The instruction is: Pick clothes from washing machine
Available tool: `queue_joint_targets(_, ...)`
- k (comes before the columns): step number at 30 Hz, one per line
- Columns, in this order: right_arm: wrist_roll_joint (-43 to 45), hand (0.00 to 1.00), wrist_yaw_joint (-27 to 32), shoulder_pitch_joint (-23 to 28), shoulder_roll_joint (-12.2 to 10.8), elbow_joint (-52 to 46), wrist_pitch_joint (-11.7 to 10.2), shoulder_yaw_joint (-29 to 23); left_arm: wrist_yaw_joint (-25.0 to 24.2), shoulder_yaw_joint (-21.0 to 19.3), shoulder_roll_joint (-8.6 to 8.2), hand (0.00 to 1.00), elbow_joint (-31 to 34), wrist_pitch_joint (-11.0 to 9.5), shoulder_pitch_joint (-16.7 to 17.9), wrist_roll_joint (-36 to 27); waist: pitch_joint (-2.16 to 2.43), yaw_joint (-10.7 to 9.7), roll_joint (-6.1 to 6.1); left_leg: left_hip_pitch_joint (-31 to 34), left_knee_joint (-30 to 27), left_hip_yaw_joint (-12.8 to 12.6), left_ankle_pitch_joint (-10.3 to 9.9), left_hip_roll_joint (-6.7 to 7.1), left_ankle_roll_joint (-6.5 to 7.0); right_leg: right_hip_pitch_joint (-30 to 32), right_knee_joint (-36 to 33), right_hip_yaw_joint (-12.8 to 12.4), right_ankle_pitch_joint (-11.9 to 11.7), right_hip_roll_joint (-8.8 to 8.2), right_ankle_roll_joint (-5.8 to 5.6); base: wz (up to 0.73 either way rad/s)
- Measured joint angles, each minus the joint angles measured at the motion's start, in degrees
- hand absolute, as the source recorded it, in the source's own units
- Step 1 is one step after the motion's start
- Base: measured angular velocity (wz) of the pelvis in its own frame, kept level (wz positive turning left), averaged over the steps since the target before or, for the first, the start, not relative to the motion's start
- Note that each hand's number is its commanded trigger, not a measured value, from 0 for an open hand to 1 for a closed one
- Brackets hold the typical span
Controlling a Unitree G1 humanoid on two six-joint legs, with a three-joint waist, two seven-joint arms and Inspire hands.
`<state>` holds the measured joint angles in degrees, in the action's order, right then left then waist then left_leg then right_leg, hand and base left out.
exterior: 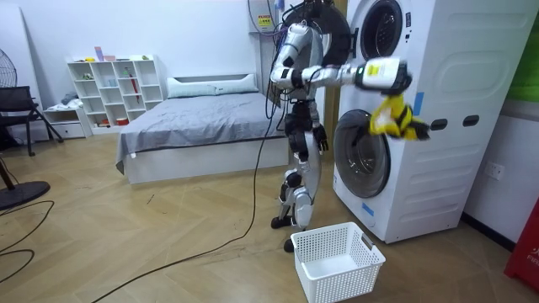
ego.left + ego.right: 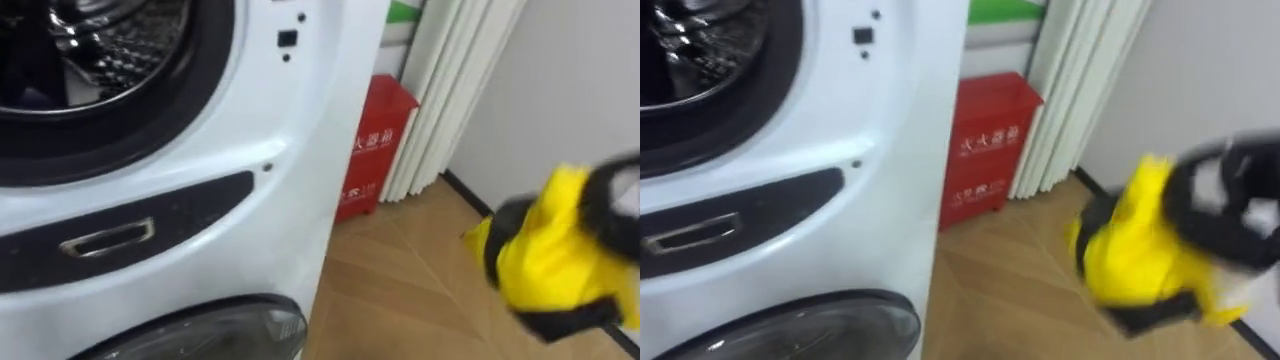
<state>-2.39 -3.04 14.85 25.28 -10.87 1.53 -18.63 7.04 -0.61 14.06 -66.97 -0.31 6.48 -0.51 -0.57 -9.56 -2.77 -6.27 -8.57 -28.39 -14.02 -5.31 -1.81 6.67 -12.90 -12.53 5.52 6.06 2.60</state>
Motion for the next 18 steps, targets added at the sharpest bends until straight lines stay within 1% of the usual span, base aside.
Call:
queue_joint_targets(1, 0.0, 1.0, -0.3, 0.0, -0.2, 2.0, 0.6, 0.0, 0.0, 1.0, 0.03, 0.0, -0.4, 0.0, -0.6, -0.1, -0.02, -0.4, 0.72, 0.7, -0.2, -0.4, 0.0, 0.1, 0.01, 0.9, -0.4, -0.3, 0.0, 0.03, -0.01, -0.27)
queue_joint_targets(2, 0.0, 1.0, -0.3, -0.6, -0.4, 4.3, 0.6, 0.7, 0.0, 2.3, 0.22, 0.0, -0.5, 0.0, -1.4, -0.1, -0.08, -1.0, 1.13, 1.0, -0.5, -1.5, 0.0, 0.13, 0.0, 1.8, -1.0, -1.2, 0.0, 0.26, -0.03, -0.32)
queue_joint_targets(4, 0.0, 1.0, -0.4, -1.9, -0.5, 8.5, 0.6, 1.7, -0.3, 3.0, 0.36, 0.0, -0.6, 0.0, -1.6, -0.1, 0.02, -1.5, 1.32, 2.2, -1.7, -2.4, 0.0, 0.1, 0.01, 3.5, -1.9, -2.6, 0.0, 0.59, -0.03, -0.38)
queue_joint_targets(5, 0.0, 1.0, -0.4, -2.5, -0.5, 11.2, 0.6, 1.7, -0.5, 3.8, 0.34, 0.0, -0.5, 0.0, -2.1, -0.1, 0.13, -1.6, 1.62, 3.1, -2.1, -2.9, 0.0, 0.04, 0.01, 4.5, -2.1, -3.2, -0.1, 0.77, -0.03, -0.3)
queue_joint_targets(6, 0.0, 1.0, -0.4, -3.2, -0.6, 13.0, 0.5, 1.7, -0.6, 4.1, 0.28, 0.0, -0.6, 0.0, -2.4, -0.1, 0.13, -1.6, 1.95, 3.5, -2.2, -2.9, 0.0, -0.02, 0.02, 4.8, -2.2, -3.2, -0.2, 0.83, 0.0, -0.17)
queue_joint_targets(7, 0.0, 1.0, -0.1, -4.4, -0.7, 16.2, 0.5, 1.7, -1.3, 4.8, 0.16, 0.0, -0.6, 0.0, -2.9, -0.1, 0.31, -2.6, 2.47, 4.5, -2.4, -3.0, -0.1, -0.09, 0.04, 5.8, -2.3, -3.3, -0.5, 0.85, -0.01, -0.06)
queue_joint_targets(8, 0.0, 1.0, -0.1, -4.9, -0.7, 17.8, 0.5, 1.7, -1.6, 5.3, 0.18, 0.0, -0.6, 0.0, -3.4, -0.1, 0.31, -2.9, 2.64, 5.1, -2.6, -3.0, -0.1, -0.08, 0.04, 6.4, -2.6, -3.4, -0.5, 0.84, -0.01, -0.1)
queue_joint_targets(9, 0.0, 1.0, -0.1, -5.4, -0.9, 20.5, 0.5, 1.8, -1.9, 5.7, 0.1, 0.0, -0.6, 0.0, -4.1, -0.1, 0.25, -2.9, 2.9, 5.9, -2.9, -3.4, -0.1, -0.06, 0.04, 7.7, -3.1, -4.2, -0.6, 1.03, -0.08, -0.23)
queue_joint_targets(10, 0.0, 1.0, -0.1, -5.6, -0.9, 22.2, 0.5, 1.9, -2.3, 6.3, 0.06, 0.0, -0.6, -0.1, -5.0, -0.1, 0.25, -2.8, 3.49, 6.8, -3.0, -4.6, -0.1, -0.06, 0.05, 9.0, -3.3, -4.7, -0.8, 1.24, -0.14, -0.28)
queue_joint_targets(11, -0.1, 1.0, -0.1, -5.7, -0.9, 23.5, 0.4, 2.4, -2.6, 7.1, -0.06, 0.0, -0.5, -0.1, -5.8, -0.2, 0.24, -2.9, 4.46, 7.7, -3.0, -4.7, -0.1, -0.04, 0.05, 10.1, -3.7, -5.0, -1.0, 1.33, -0.23, -0.23)
queue_joint_targets(12, -0.3, 1.0, 0.1, -6.1, -0.9, 24.4, 0.3, 2.8, -2.6, 7.9, -0.06, 0.0, -0.5, -0.1, -6.1, -0.4, 0.18, -3.0, 4.87, 8.1, -3.0, -4.8, -0.1, -0.01, 0.05, 10.5, -3.8, -5.3, -1.1, 1.4, -0.29, -0.19)
queue_joint_targets(13, -0.9, 1.0, 0.5, -7.0, -0.9, 27.9, -0.8, 4.1, -2.7, 8.9, -0.2, 0.0, -0.5, -0.1, -6.8, -1.9, 0.28, -3.8, 5.52, 8.9, -3.1, -5.0, -0.1, 0.03, 0.05, 11.4, -3.9, -5.8, -1.3, 1.48, -0.35, -0.14)
queue_joint_targets(14, -1.0, 1.0, 0.6, -8.2, -0.9, 31.9, -1.5, 5.5, -2.7, 9.8, -0.29, 0.0, -0.6, -0.1, -7.1, -4.2, 0.24, -4.4, 6.32, 9.6, -3.2, -5.0, -0.1, 0.09, 0.05, 12.2, -4.1, -5.9, -1.4, 1.48, -0.42, -0.13)
queue_joint_targets(15, -0.8, 1.0, 0.8, -8.7, -0.9, 33.6, -1.5, 6.1, -2.7, 10.1, -0.38, 0.0, -0.5, -0.1, -7.6, -4.8, 0.21, -4.5, 6.65, 9.9, -3.2, -5.0, 0.0, 0.18, 0.06, 12.7, -4.4, -6.0, -1.4, 1.49, -0.44, -0.15)
queue_joint_targets(17, -0.6, 1.0, 0.9, -10.7, -1.2, 38.4, -1.5, 8.3, -2.8, 10.4, -1.0, 0.0, -0.5, -0.3, -9.5, -6.9, 0.1, -4.3, 8.01, 11.7, -3.2, -5.8, 0.0, 0.64, 0.09, 15.7, -5.8, -7.1, -1.5, 1.78, -0.71, -0.28)
queue_joint_targets(18, -0.6, 1.0, 0.9, -11.4, -1.2, 39.4, -1.5, 8.9, -2.9, 10.4, -1.07, 0.0, -0.5, -0.4, -9.9, -7.1, 0.05, -4.2, 8.26, 12.2, -3.1, -6.0, 0.0, 0.81, 0.1, 16.6, -6.0, -7.6, -1.4, 1.92, -0.82, -0.31)
